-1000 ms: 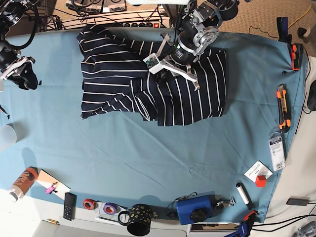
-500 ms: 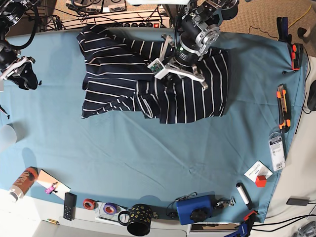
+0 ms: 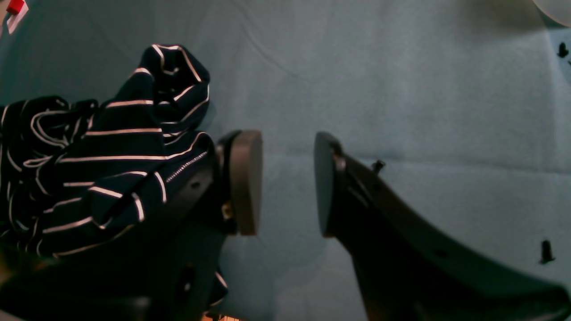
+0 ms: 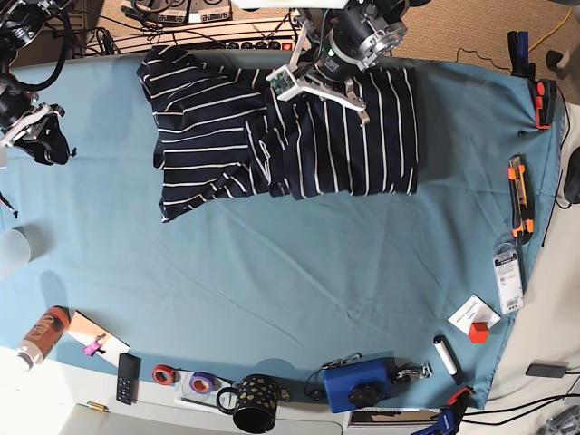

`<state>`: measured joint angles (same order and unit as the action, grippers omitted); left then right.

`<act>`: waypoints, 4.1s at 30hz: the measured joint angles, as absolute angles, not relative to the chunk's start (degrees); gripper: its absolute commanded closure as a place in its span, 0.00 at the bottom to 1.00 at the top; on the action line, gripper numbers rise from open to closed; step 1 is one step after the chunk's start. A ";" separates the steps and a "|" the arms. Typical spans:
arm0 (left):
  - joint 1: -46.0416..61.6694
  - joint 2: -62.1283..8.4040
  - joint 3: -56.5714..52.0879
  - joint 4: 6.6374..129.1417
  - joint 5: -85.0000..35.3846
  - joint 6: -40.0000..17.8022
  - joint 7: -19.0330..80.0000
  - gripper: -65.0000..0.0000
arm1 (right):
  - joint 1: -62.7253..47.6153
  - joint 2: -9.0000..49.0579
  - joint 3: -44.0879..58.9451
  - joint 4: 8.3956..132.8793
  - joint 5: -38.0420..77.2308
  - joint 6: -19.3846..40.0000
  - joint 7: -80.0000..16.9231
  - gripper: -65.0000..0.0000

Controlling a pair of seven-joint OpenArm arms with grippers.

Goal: Layout the t-shirt on the table in an organized manner, then fold the t-shirt properly
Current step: 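Fold the held end over the strip toward the right gripper, then press the folded layers down with the left gripper, then grasp the other strip end with the right gripper and fold it inward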

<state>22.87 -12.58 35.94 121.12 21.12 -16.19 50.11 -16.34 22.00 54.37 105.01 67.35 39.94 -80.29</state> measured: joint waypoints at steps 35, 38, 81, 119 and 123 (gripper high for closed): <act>10.57 -5.32 23.53 105.89 4.86 -6.37 42.04 0.98 | -16.32 21.98 54.37 105.01 67.33 39.94 -78.85 0.69; 7.79 -2.42 23.38 101.10 4.45 -7.40 40.14 0.98 | -16.34 22.00 54.37 105.01 67.33 39.94 -78.85 0.69; 15.99 1.26 23.27 125.21 5.78 -9.04 52.73 0.98 | -10.44 25.17 20.16 82.76 83.29 38.85 -80.73 0.48; 15.99 1.26 23.27 125.21 2.28 -9.04 51.00 0.98 | -4.36 20.08 5.15 83.59 59.83 40.77 -74.46 1.00; 16.01 1.26 23.27 125.21 2.28 -9.04 51.00 0.98 | 0.93 20.12 13.37 83.18 42.24 40.29 -67.90 1.00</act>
